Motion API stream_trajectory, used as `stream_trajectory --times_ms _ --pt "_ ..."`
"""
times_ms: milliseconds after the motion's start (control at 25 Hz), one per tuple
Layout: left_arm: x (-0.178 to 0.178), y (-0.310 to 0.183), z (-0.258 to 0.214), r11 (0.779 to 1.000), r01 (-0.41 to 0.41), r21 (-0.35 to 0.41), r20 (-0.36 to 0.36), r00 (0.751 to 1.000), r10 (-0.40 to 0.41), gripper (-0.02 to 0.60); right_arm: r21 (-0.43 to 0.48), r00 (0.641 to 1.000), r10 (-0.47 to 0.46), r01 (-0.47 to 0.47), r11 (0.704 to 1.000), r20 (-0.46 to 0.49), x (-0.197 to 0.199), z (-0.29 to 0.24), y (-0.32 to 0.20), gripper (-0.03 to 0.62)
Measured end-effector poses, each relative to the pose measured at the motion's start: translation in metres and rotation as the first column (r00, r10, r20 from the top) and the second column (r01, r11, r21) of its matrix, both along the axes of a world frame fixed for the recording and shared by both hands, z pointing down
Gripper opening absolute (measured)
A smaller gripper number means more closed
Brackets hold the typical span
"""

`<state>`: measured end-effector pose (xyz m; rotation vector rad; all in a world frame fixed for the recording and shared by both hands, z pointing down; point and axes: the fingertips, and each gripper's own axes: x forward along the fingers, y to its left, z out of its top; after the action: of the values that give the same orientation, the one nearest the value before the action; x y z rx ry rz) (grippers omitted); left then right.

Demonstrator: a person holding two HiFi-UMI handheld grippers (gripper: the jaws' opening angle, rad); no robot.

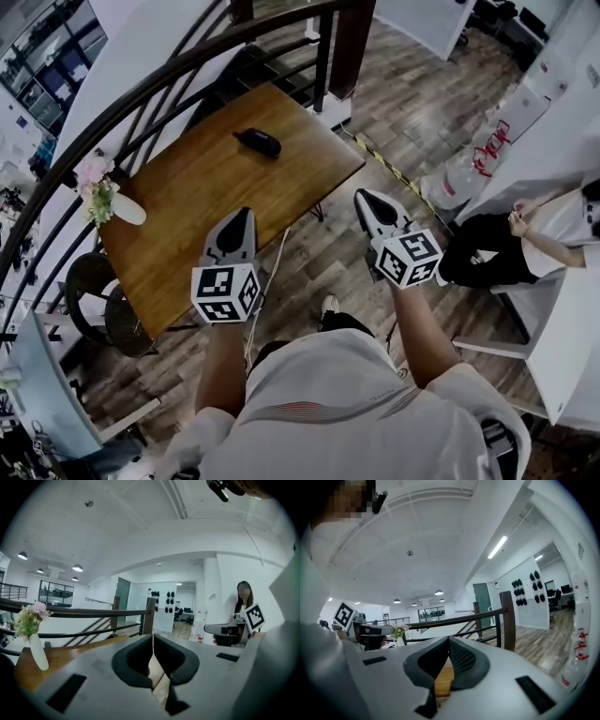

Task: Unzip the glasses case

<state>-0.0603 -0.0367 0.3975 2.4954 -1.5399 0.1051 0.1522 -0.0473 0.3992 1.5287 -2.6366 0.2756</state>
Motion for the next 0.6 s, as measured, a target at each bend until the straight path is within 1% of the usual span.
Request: stream_trajectory --times_ms 120,240,440,600 --pt "0.033 -0.033 0.010 1.000 0.017 -0.014 0.014 1.000 -0.017 0.018 -0.027 1.000 -0.007 0.007 1.000 0.014 0.037 0.018 -0.036 0.051" --pt "0.050 -0.063 0.010 0.999 0.045 -0.026 0.026 0.999 -0.044 0.018 -0.043 0.999 -0.019 0.020 0.999 0.038 0.059 0.024 -0.072 0.051" --pt "0.056 -0.091 0.015 0.995 0.077 -0.056 0.037 0.996 -0.075 0.018 -0.082 0.998 -0.033 0.038 0.996 0.057 0.068 0.037 -0.103 0.051" --pt "0.053 -0.119 0.020 0.995 0.075 -0.063 0.020 0.997 -0.074 0.018 -0.099 0.999 -0.035 0.039 0.994 0.040 0.065 0.045 -0.127 0.051"
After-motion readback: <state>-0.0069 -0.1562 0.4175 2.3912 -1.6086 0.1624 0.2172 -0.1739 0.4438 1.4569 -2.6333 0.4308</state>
